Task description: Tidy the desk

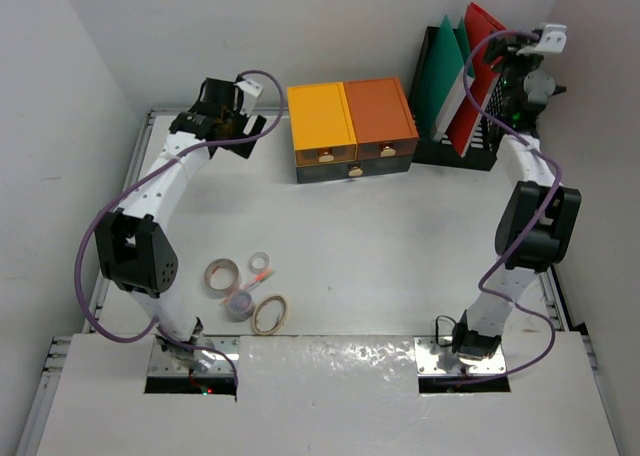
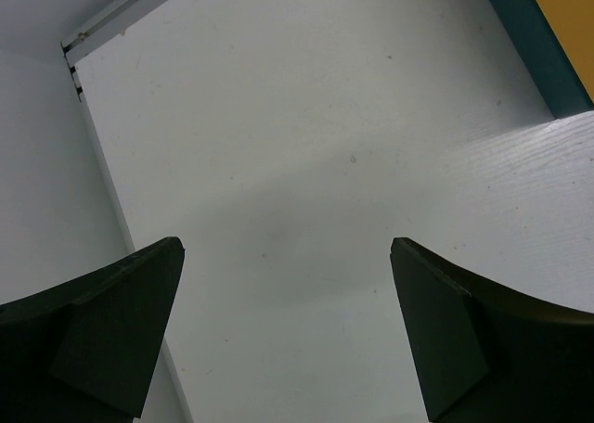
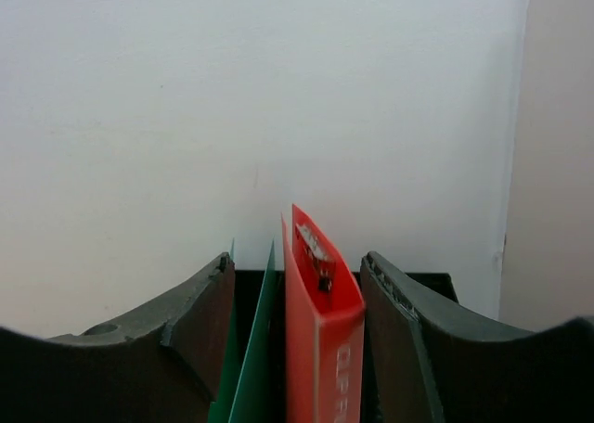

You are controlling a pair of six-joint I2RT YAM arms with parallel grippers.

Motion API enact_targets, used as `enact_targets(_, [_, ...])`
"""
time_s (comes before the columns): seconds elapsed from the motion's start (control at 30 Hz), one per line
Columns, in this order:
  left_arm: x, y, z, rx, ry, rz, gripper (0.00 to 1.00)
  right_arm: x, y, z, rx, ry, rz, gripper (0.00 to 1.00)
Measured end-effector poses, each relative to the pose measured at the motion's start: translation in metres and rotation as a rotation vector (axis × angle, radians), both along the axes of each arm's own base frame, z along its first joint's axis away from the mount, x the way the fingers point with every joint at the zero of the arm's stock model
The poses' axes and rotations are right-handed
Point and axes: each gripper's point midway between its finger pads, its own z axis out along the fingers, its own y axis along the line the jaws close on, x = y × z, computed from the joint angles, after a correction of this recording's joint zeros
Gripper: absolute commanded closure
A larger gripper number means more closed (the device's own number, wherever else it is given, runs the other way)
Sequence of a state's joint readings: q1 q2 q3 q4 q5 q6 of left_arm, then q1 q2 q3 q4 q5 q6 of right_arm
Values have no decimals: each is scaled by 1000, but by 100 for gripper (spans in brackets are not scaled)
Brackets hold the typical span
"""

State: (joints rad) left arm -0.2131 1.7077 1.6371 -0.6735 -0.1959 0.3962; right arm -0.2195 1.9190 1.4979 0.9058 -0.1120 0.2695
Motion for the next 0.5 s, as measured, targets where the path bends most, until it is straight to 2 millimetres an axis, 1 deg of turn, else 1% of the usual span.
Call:
enact_targets(0.07, [-1, 2, -4, 3, 7, 1, 7, 9, -2, 5, 5, 19, -1, 48])
enact_targets(0.13, [-2, 5, -8, 8, 15, 3, 7, 18, -4, 0, 12, 56, -1, 50])
enact_targets(0.2, [-2, 8, -12, 14, 24, 4, 7, 25, -5, -15, 23, 104, 1, 49])
enact_targets(0.27, [-3, 10, -14, 15, 29, 6, 7, 32, -6, -40, 38, 176, 5, 48])
enact_targets(0.37, [-2, 12, -14, 15, 28, 9, 7, 35, -6, -61, 50, 241, 10, 49])
enact_targets(0.4, [-2, 12, -14, 14, 26, 9, 7, 35, -6, -64, 52, 253, 12, 52])
enact_targets(0.43, [-2, 12, -14, 13, 24, 8, 7, 35, -6, -65, 49, 258, 14, 65])
enact_targets(0.5, [-2, 11, -15, 11, 24, 6, 7, 35, -5, -66, 43, 263, 17, 79])
